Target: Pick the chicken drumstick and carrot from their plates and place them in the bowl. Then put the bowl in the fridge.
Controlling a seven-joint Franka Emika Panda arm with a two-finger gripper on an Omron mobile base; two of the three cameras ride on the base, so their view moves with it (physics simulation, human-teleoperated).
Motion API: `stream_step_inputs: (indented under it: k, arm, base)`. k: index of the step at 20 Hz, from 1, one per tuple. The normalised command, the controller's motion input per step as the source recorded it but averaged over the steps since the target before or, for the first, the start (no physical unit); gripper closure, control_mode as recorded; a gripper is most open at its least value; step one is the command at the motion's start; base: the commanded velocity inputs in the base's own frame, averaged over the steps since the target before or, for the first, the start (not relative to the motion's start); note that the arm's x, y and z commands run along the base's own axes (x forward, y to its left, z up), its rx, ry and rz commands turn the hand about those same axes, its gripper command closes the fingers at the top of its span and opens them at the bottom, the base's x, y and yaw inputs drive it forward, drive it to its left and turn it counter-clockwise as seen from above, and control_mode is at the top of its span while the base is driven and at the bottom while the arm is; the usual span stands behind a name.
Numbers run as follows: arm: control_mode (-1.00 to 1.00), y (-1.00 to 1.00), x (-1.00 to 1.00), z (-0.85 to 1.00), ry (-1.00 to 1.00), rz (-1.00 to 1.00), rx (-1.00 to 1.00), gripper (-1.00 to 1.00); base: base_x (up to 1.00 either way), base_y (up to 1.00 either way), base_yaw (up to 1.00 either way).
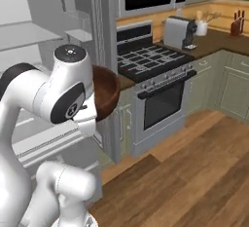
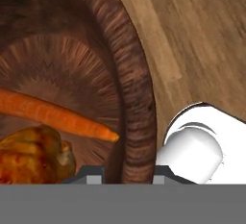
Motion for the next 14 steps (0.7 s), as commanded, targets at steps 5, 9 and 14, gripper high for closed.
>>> stream_step_inputs:
  k: [5,9,14]
  arm:
    - [1.00,0.00,0.00,0.00,0.00,0.00,0.00,1.00]
    - [1.00,0.00,0.00,0.00,0.00,0.00,0.00,1.00]
    - [1.00,0.00,0.00,0.00,0.00,0.00,0.00,1.00]
  base:
    - [0.01,-0.04,0.57]
    - [0.43,-0.51,0.72]
    - [0.47,-0.16,0.76]
